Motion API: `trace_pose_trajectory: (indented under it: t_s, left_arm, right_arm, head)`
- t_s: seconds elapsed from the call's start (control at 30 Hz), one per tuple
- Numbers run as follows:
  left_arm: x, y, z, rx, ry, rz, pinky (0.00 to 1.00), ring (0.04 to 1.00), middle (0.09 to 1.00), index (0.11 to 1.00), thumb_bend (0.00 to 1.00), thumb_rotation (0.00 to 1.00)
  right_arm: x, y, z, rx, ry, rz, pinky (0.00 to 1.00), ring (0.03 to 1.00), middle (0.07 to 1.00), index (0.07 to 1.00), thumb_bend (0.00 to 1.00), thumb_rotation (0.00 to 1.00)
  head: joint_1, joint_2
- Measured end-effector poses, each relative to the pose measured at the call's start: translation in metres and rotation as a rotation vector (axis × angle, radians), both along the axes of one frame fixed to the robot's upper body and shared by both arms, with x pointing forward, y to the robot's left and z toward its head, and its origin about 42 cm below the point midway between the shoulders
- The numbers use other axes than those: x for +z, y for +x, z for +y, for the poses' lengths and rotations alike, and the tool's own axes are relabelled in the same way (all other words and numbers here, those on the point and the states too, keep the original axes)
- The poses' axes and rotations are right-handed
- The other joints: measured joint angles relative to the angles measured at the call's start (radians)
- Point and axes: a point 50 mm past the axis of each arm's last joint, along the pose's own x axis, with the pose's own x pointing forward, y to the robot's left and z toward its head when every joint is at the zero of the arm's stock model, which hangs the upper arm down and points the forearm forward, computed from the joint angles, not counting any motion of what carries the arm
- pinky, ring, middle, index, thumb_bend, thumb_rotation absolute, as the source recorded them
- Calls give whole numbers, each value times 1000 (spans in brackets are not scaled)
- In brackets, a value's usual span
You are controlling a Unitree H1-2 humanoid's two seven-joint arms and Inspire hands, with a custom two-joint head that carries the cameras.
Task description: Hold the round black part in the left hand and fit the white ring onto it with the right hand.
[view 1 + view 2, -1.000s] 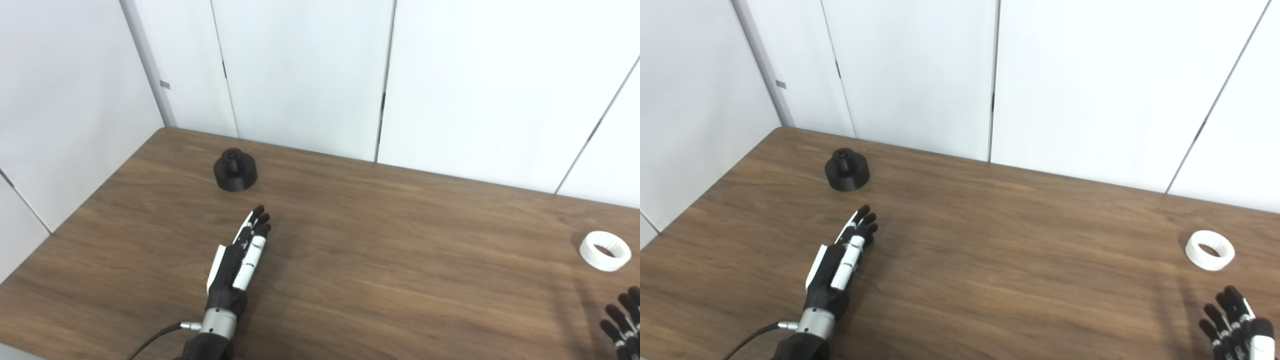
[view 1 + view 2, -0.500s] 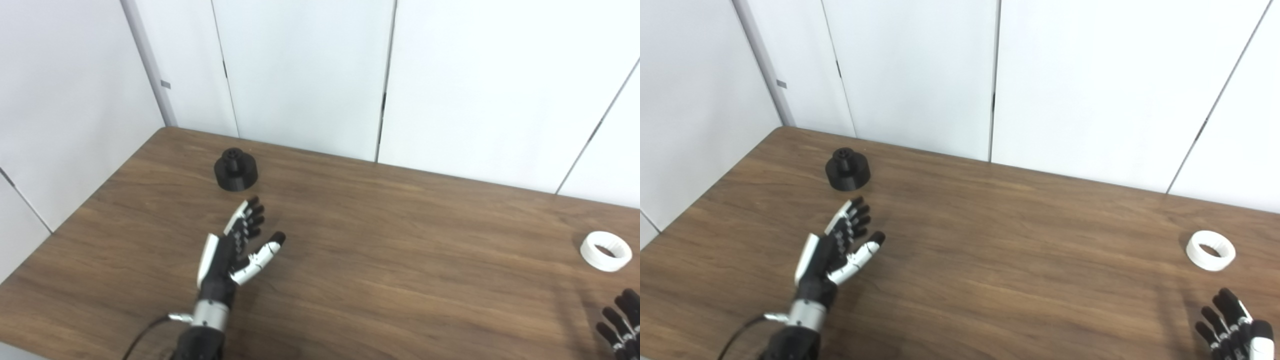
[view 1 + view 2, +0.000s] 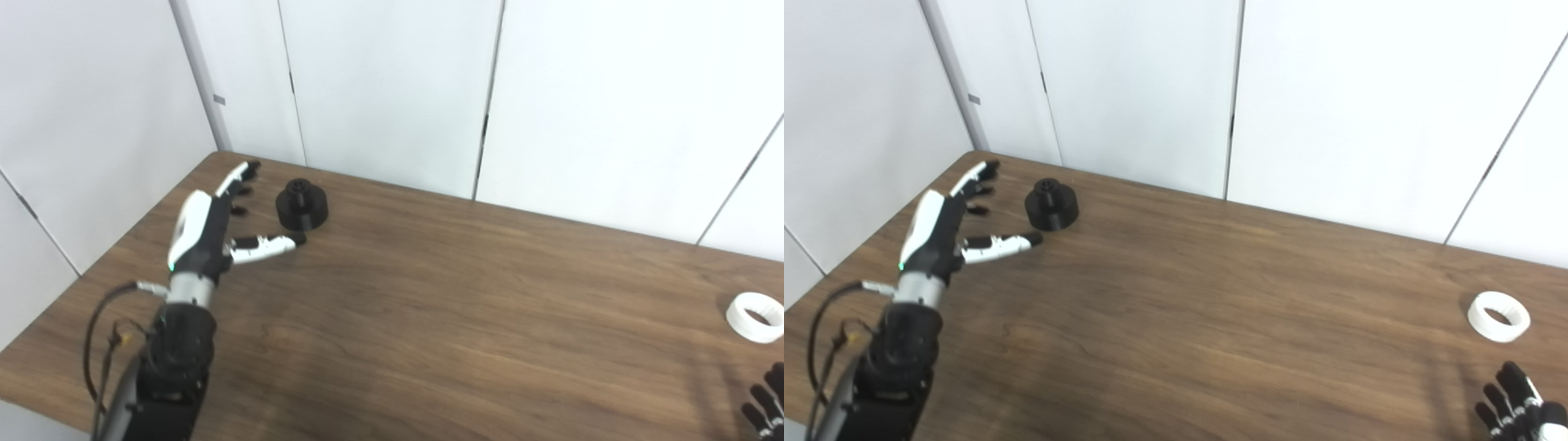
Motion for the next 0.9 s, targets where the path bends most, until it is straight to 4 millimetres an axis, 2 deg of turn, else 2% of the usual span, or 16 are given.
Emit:
trace_pose_trajectory:
  t_s: [0.07,0.17,0.33,0.67,0.9]
  left_arm:
    - [1,9,7,26,84,43,995,989,947,906,1000,373]
    - [-8,22,14,42,209,130,1000,997,952,892,1000,421]
    - [-26,43,28,70,260,281,1000,1000,979,884,1000,449]
    - [-46,91,46,73,368,507,1000,1000,1000,908,1000,496]
    - [-54,108,56,88,324,575,1000,1000,1000,912,1000,489]
  right_arm:
    - [0,0,0,0,0,0,955,965,974,937,592,1000]
    - [0,0,1,1,0,-1,964,967,976,940,601,1000]
    - [0,0,1,1,1,0,984,979,986,955,622,1000]
    - [4,-1,6,7,-3,-11,977,975,980,952,667,1000]
    - [3,-1,8,7,-3,-9,949,957,965,943,666,1000]
  head:
    - [-5,0]
    - [-6,0]
    - [-8,5]
    - [-17,8]
    - [-26,8]
